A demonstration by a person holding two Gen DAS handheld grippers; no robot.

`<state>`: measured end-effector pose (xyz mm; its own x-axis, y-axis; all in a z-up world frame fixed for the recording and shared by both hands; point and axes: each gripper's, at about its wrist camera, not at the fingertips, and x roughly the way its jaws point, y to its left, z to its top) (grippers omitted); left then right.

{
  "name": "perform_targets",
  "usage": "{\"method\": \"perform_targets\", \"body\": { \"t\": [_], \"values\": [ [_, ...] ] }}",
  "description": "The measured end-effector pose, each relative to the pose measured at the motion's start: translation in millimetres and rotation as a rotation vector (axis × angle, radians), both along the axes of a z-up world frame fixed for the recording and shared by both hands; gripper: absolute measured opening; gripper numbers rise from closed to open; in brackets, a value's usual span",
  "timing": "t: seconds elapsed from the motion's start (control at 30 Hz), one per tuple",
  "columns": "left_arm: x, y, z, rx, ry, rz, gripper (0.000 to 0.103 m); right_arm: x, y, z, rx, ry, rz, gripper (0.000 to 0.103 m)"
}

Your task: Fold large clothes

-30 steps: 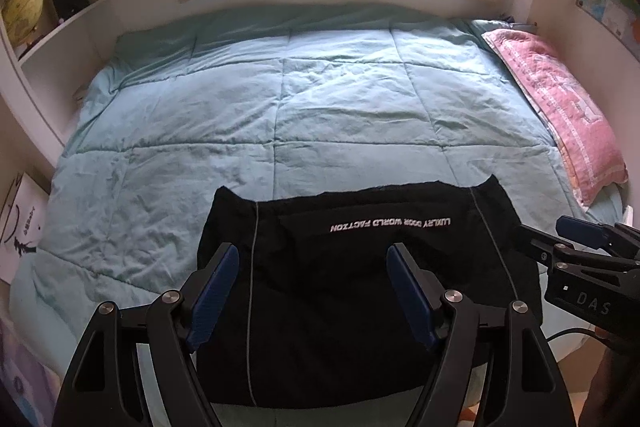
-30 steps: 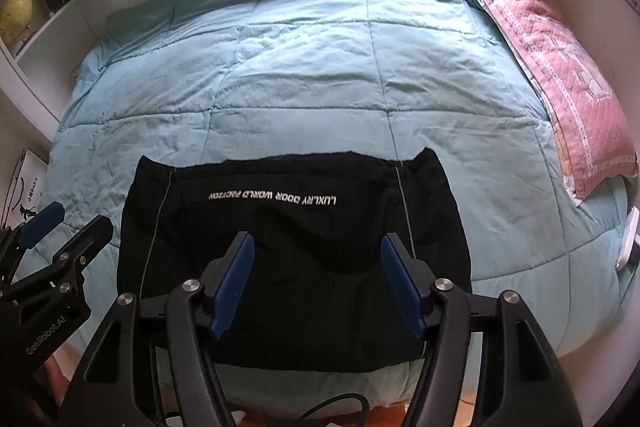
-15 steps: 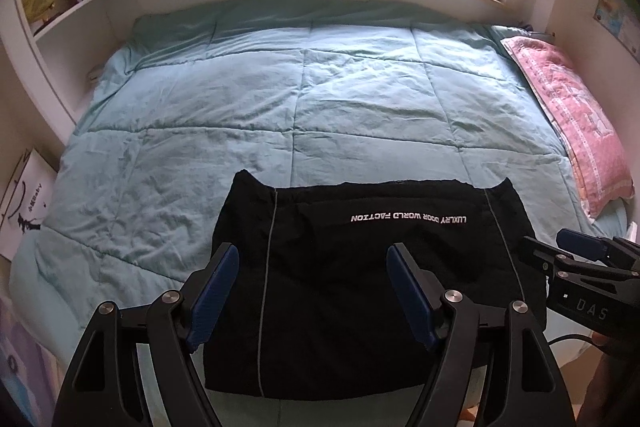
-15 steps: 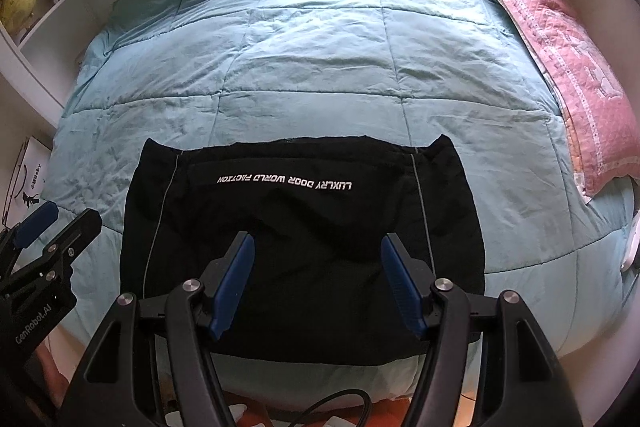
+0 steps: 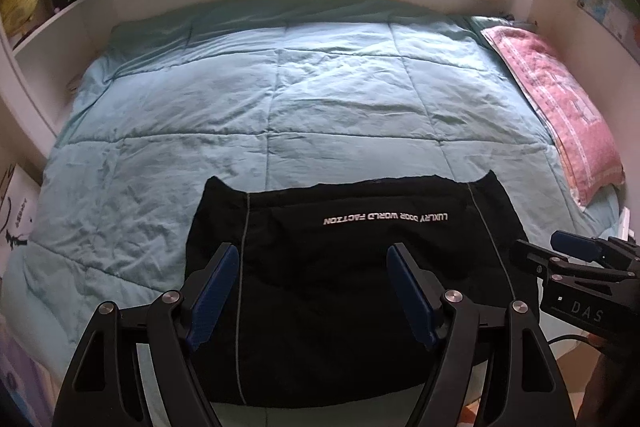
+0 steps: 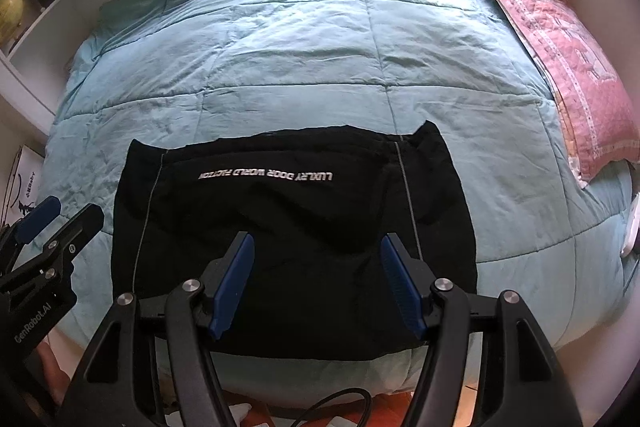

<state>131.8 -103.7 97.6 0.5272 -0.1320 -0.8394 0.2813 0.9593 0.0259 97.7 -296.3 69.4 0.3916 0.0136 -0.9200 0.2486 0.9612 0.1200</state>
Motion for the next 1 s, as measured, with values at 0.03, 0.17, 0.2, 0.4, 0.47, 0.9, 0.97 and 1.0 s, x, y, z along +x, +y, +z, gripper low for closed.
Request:
{"method": "perform_targets", "body": {
  "t": [0.03, 0.17, 0.2, 0.4, 0.47, 0.9, 0.97, 1.0],
  "values": [
    [0, -3, -1, -0.001, 0.001, -0.008, 0.078, 0, -2, -1, 0.001, 0.005, -0.006, 0.068],
    [1, -8, -2, 0.006, 0.004, -0.025, 0.078, -2, -7, -5, 0.009, 0.017, -0.022, 0.068],
    [1, -8, -3, 0.010, 0.004, -0.026, 0.078, -2, -7, -5, 0.009, 0.018, -0.023, 0.068],
    [2, -7, -4, 0.014, 0.012, -0.023, 0.078, -1, -7, -6, 0.009, 0.021, -0.012, 0.068],
    [5, -5, -5, 0.016, 0.028, -0.019, 0.078, -1, -6, -7, 0.010, 0.025, -0.006, 0.068],
    [7, -3, -8, -0.008, 0.045, -0.011, 0.078, 2, -6, -12, 0.026, 0.048, -0.009, 0.068],
    [7, -1, -6, -0.020, 0.035, -0.015, 0.078, 2, -5, -12, 0.025, 0.049, -0.006, 0.068],
    [6, 1, -4, -0.019, 0.014, -0.008, 0.078, 3, -5, -13, 0.023, 0.049, -0.003, 0.068]
  ]
}}
